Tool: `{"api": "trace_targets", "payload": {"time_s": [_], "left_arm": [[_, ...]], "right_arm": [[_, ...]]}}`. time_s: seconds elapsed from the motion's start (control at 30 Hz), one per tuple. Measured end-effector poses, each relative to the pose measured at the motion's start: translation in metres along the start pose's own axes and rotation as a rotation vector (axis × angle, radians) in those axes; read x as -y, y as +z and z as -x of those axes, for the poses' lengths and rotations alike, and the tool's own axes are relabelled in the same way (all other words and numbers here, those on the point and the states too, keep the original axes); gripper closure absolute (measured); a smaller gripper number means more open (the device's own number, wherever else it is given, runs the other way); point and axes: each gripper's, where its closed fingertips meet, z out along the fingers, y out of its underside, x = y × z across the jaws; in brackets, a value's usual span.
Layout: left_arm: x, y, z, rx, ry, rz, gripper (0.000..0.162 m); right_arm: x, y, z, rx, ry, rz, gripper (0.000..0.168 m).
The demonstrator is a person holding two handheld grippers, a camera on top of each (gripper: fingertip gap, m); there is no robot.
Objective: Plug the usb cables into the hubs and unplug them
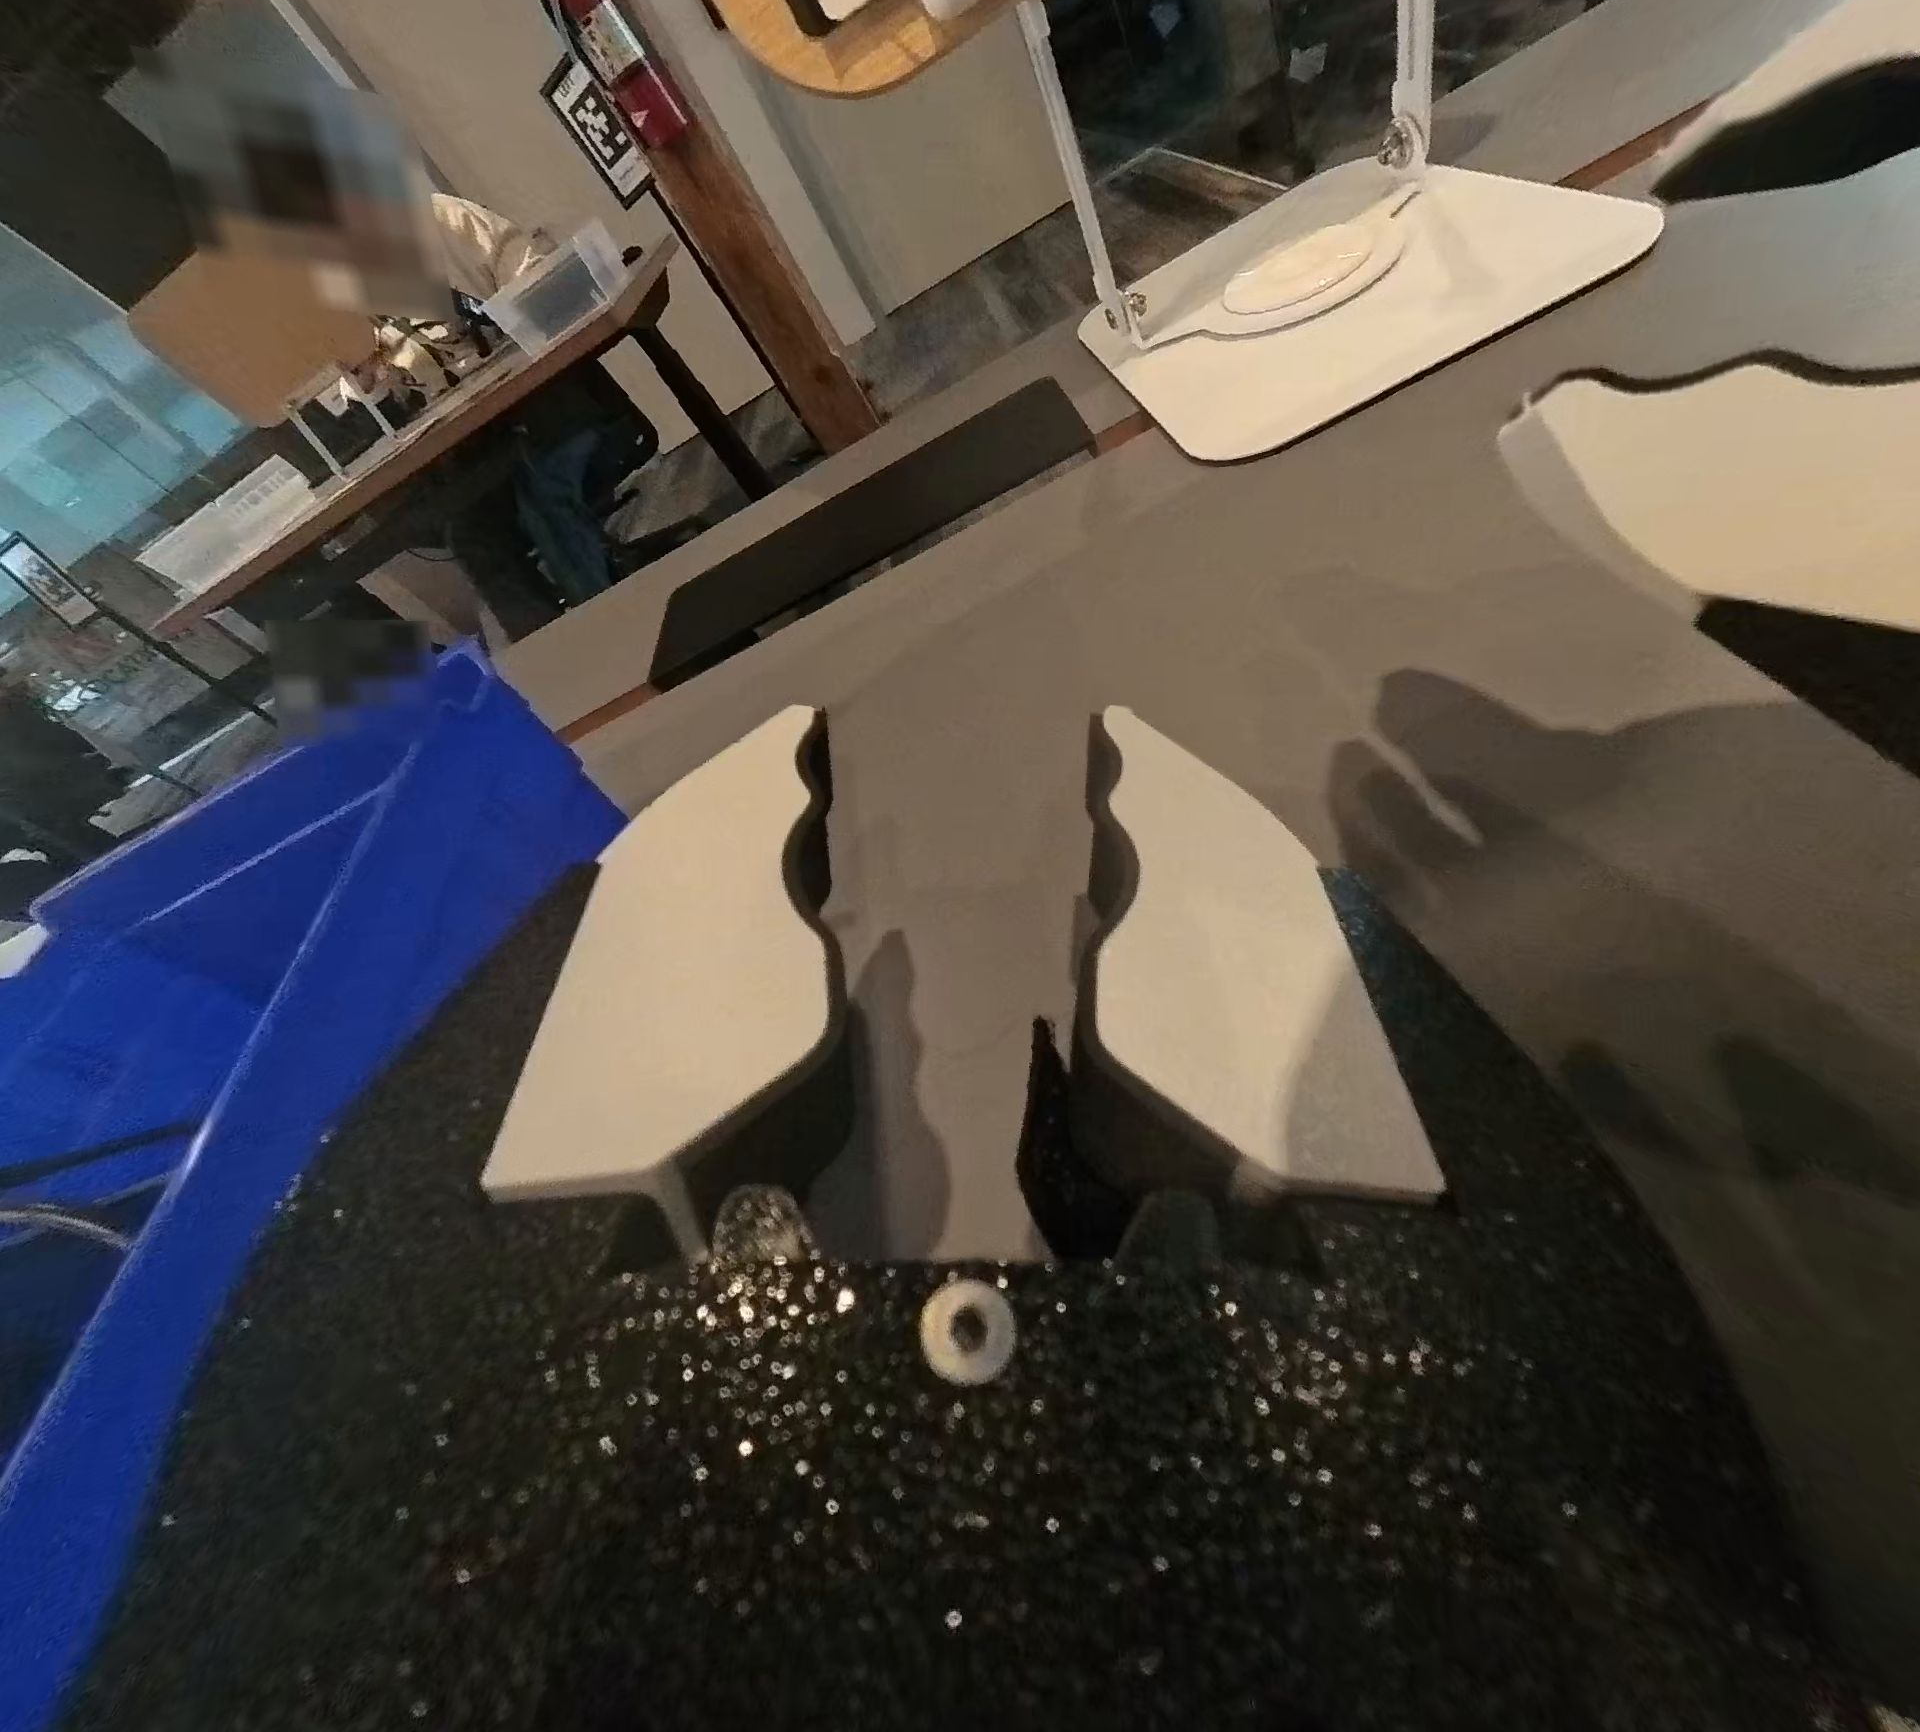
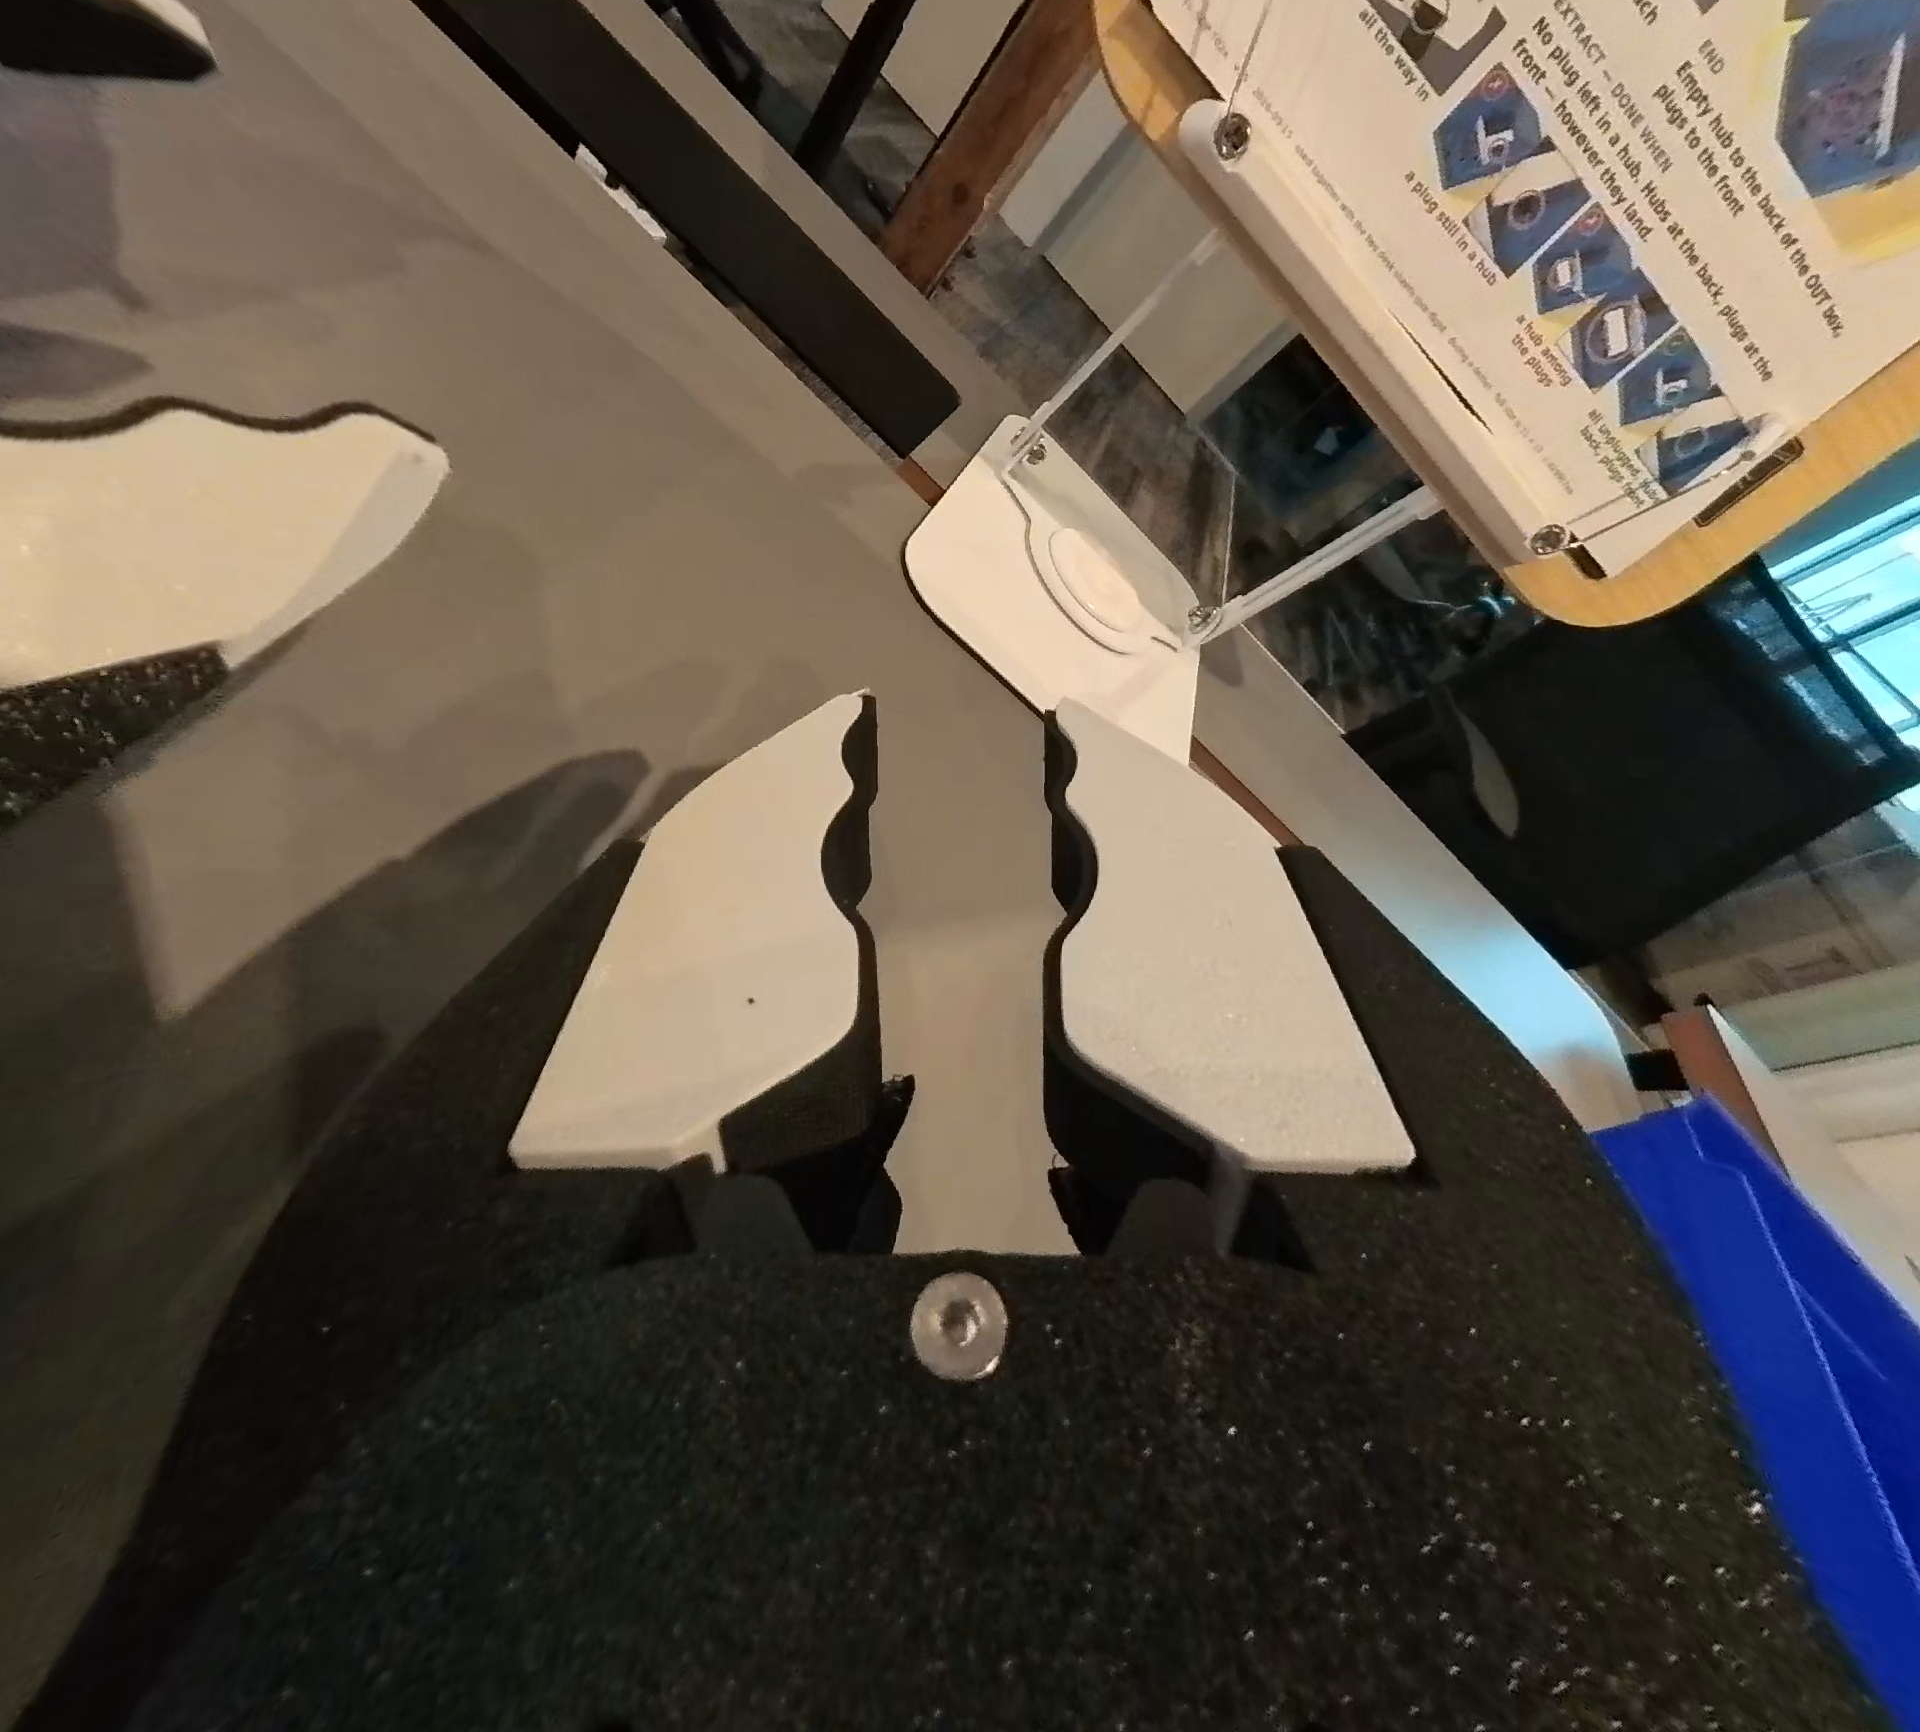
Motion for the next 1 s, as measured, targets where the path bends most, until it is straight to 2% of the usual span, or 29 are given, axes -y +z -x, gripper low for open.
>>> {"api": "trace_targets", "payload": {"time_s": [0.17, 0.33, 0.43, 0.53, 0.67, 0.8, 0.9, 1.0], "left_arm": [[0.006, -0.002, 0.004, -0.011, -0.021, -0.009, 0.109], [0.039, -0.013, 0.025, -0.071, -0.051, -0.045, 0.097], [0.06, -0.027, 0.048, -0.131, -0.06, -0.059, 0.097], [0.063, -0.034, 0.09, -0.168, -0.081, -0.008, 0.093], [0.044, -0.039, 0.166, -0.157, -0.114, 0.07, 0.089], [0.008, -0.048, 0.232, -0.122, -0.137, 0.175, 0.092], [-0.025, -0.056, 0.262, -0.126, -0.096, 0.292, 0.098], [-0.056, -0.062, 0.275, -0.171, -0.106, 0.399, 0.094]], "right_arm": [[0.001, -0.001, -0.004, 0.006, 0.024, -0.009, 0.136], [0.002, -0.002, -0.016, 0.077, 0.103, -0.052, 0.126], [-0.001, -0.001, -0.027, 0.114, 0.151, -0.081, 0.125], [-0.008, 0.0, -0.036, 0.164, 0.22, -0.098, 0.125], [-0.022, 0.002, -0.051, 0.208, 0.298, -0.109, 0.127], [-0.034, 0.005, -0.058, 0.221, 0.325, -0.112, 0.131], [-0.038, 0.006, -0.059, 0.221, 0.318, -0.123, 0.137], [-0.04, 0.008, -0.055, 0.24, 0.32, -0.121, 0.137]]}}
